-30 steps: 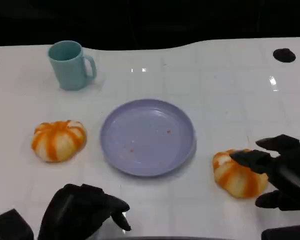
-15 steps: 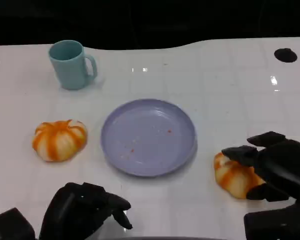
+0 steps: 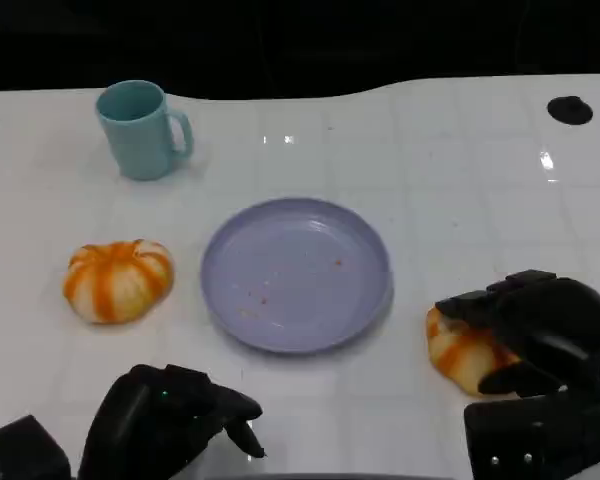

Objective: Grasp the bread from the table and place it into the plate.

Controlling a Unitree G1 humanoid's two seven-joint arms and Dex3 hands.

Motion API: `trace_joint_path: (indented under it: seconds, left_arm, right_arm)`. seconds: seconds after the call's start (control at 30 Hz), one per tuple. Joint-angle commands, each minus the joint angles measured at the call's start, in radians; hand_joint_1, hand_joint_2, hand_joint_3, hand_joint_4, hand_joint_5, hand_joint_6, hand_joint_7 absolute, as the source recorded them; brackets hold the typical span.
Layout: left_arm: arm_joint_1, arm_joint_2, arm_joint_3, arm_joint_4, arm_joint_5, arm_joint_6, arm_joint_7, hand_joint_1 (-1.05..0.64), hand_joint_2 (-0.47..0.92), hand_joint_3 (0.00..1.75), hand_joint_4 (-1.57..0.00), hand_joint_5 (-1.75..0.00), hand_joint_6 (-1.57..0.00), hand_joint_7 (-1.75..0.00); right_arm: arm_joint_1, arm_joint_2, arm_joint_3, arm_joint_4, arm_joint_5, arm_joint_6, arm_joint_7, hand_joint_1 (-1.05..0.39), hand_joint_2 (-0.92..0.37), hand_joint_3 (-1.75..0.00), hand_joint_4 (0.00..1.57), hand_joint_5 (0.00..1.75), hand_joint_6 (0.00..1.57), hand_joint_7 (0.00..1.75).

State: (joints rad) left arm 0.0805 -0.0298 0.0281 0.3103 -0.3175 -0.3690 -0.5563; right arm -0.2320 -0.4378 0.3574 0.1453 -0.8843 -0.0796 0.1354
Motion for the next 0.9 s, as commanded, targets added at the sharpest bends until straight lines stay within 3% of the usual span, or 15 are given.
trace_joint_path:
  seconds: [0.03, 0.37, 0.47, 0.53, 0.6, 0.63, 0.7, 0.8, 0.83, 0.9]
  left_arm:
    - [0.013, 0.009, 0.001, -0.019, 0.005, -0.003, 0.009, -1.01, 0.92, 0.0, -1.13, -1.07, -1.52, -0.09]
    - [0.024, 0.008, -0.003, -0.04, 0.003, 0.01, 0.013, -1.01, 0.91, 0.0, -1.14, -1.07, -1.53, -0.1]
    - [0.026, 0.007, -0.003, -0.043, 0.002, 0.011, 0.013, -1.0, 0.91, 0.0, -1.14, -1.07, -1.53, -0.1]
    - [0.026, 0.007, -0.004, -0.043, 0.002, 0.01, 0.012, -1.0, 0.92, 0.0, -1.15, -1.07, -1.53, -0.09]
    - [0.027, 0.008, -0.005, -0.044, 0.004, 0.005, 0.01, -1.0, 0.92, 0.0, -1.15, -1.07, -1.53, -0.09]
    - [0.028, 0.009, -0.006, -0.046, 0.007, 0.004, 0.011, -0.99, 0.92, 0.01, -1.14, -1.07, -1.52, -0.09]
    - [0.03, 0.01, -0.007, -0.047, 0.012, 0.002, 0.015, -0.99, 0.92, 0.01, -1.14, -1.07, -1.52, -0.09]
    - [0.033, 0.01, -0.008, -0.053, 0.011, 0.006, 0.019, -0.99, 0.92, 0.01, -1.14, -1.07, -1.52, -0.09]
    - [0.034, 0.01, -0.009, -0.055, 0.01, 0.008, 0.02, -0.99, 0.92, 0.01, -1.14, -1.07, -1.52, -0.09]
    - [0.037, 0.01, -0.01, -0.059, 0.008, 0.011, 0.021, -0.99, 0.92, 0.01, -1.14, -1.07, -1.52, -0.09]
  right_arm:
    - [-0.028, 0.005, 0.03, 0.031, -0.013, 0.047, 0.033, -0.39, -0.87, -0.01, 0.48, 0.22, 0.56, 0.03]
    - [-0.082, 0.022, 0.082, 0.067, -0.021, 0.138, 0.11, -0.39, -0.87, 0.0, 0.62, 0.24, 0.73, 0.07]
    - [-0.096, 0.026, 0.082, 0.07, -0.002, 0.152, 0.128, -0.34, -0.89, -0.01, 0.76, 0.32, 0.86, 0.11]
    - [-0.109, 0.025, 0.083, 0.076, 0.003, 0.159, 0.144, -0.32, -0.91, -0.03, 0.68, 0.75, 0.94, 0.17]
    - [-0.127, 0.025, 0.085, 0.094, 0.012, 0.161, 0.164, -0.3, -0.92, -0.06, 0.68, 0.91, 0.98, 0.23]
    - [-0.135, 0.027, 0.086, 0.111, 0.02, 0.158, 0.166, -0.28, -0.92, -0.06, 0.72, 0.85, 1.0, 0.25]
    - [-0.156, 0.032, 0.1, 0.149, 0.019, 0.158, 0.171, -0.25, -0.92, -0.05, 0.86, 0.54, 1.02, 0.29]
    - [-0.181, 0.036, 0.134, 0.203, -0.006, 0.157, 0.154, -0.25, -0.92, -0.06, 0.98, 0.48, 1.01, 0.28]
    - [-0.189, 0.034, 0.146, 0.221, -0.015, 0.15, 0.14, -0.26, -0.92, -0.08, 0.95, 0.67, 1.05, 0.19]
    - [-0.209, 0.032, 0.181, 0.279, -0.053, 0.133, 0.069, -0.29, -0.92, -0.18, 0.91, 0.85, 1.04, 0.09]
